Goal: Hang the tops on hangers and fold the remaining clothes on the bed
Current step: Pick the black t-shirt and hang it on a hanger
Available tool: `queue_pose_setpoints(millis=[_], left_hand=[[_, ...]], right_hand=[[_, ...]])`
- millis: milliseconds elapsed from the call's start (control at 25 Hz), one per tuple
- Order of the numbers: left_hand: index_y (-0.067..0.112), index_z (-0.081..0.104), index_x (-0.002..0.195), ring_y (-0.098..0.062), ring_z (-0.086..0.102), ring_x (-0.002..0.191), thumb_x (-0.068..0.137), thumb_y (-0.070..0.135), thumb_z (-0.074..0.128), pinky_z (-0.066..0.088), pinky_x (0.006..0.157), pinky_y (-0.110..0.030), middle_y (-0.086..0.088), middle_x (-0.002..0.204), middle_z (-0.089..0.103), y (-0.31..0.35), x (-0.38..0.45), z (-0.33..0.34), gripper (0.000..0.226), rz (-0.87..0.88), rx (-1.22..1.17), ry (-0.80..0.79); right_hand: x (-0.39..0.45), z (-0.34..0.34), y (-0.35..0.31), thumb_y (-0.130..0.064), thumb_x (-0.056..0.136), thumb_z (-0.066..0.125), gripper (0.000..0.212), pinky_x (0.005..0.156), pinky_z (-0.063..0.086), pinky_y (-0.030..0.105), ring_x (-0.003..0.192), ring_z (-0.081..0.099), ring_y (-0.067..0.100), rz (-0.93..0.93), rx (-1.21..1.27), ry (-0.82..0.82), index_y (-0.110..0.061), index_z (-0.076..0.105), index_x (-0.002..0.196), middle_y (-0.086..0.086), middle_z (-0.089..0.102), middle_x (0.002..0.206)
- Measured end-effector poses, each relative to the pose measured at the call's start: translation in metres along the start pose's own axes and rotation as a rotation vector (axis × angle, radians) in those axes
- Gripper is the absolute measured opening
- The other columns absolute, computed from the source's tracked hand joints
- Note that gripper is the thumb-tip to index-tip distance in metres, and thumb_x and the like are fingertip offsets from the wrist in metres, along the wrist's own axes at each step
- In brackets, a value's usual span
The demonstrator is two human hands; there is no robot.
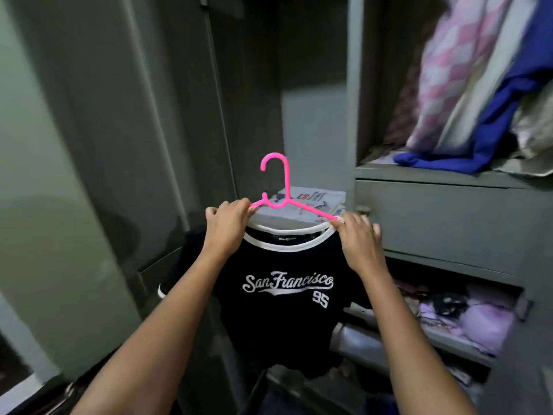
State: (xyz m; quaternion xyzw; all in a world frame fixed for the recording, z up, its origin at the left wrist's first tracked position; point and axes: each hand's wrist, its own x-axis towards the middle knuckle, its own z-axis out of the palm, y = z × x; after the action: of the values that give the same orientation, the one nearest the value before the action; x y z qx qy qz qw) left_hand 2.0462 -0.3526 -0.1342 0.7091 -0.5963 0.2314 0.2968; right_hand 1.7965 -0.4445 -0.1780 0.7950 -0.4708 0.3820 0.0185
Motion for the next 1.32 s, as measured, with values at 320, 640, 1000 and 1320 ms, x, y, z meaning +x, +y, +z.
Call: queue_pose_setpoints(millis=[320,640,1000,1320], left_hand=[[0.027,0.057,0.112,-0.021,0.053,0.106,0.097,0.050,0.037,0.026,0.086,-0.039,0.006,0.112,0.063,0.112,0.118,0.087,0.034,0.204,-0.385,0.096],[0.019,0.048,0.131,-0.019,0.043,0.124,0.099,0.046,0.034,0.025,0.100,-0.043,0.001,0.134,0.052,0.169,0.192,0.066,0.044,0.297,-0.746,0.132],[0.015,0.025,0.148,-0.021,0.018,0.145,0.098,0.044,0.041,0.016,0.115,-0.042,-0.003,0.155,0.028,0.165,0.282,0.026,0.061,0.453,-0.709,0.250],[0.006,-0.007,0.151,-0.021,-0.013,0.147,0.096,0.049,0.040,-0.003,0.120,-0.040,-0.008,0.160,-0.010,0.204,0.398,0.006,0.084,0.477,-0.487,0.451]], right_hand=[[0.002,-0.101,0.038,-0.046,0.097,0.041,0.035,0.070,0.037,0.038,0.099,0.060,0.032,0.315,-0.370,0.245,-0.018,0.057,0.109,0.008,0.068,0.105],[0.009,-0.204,-0.025,-0.041,0.099,0.042,0.036,0.066,0.033,0.038,0.096,0.060,0.038,0.631,-0.758,0.705,-0.011,0.058,0.108,0.017,0.066,0.103],[0.141,-0.256,-0.059,-0.038,0.100,0.041,0.037,0.064,0.030,0.034,0.096,0.062,0.036,0.591,-0.884,0.837,-0.006,0.058,0.113,0.019,0.066,0.104],[0.307,-0.297,-0.038,-0.014,0.098,0.048,0.019,0.067,0.033,0.031,0.098,0.064,0.033,0.494,-0.970,0.890,-0.005,0.060,0.110,0.015,0.067,0.106]])
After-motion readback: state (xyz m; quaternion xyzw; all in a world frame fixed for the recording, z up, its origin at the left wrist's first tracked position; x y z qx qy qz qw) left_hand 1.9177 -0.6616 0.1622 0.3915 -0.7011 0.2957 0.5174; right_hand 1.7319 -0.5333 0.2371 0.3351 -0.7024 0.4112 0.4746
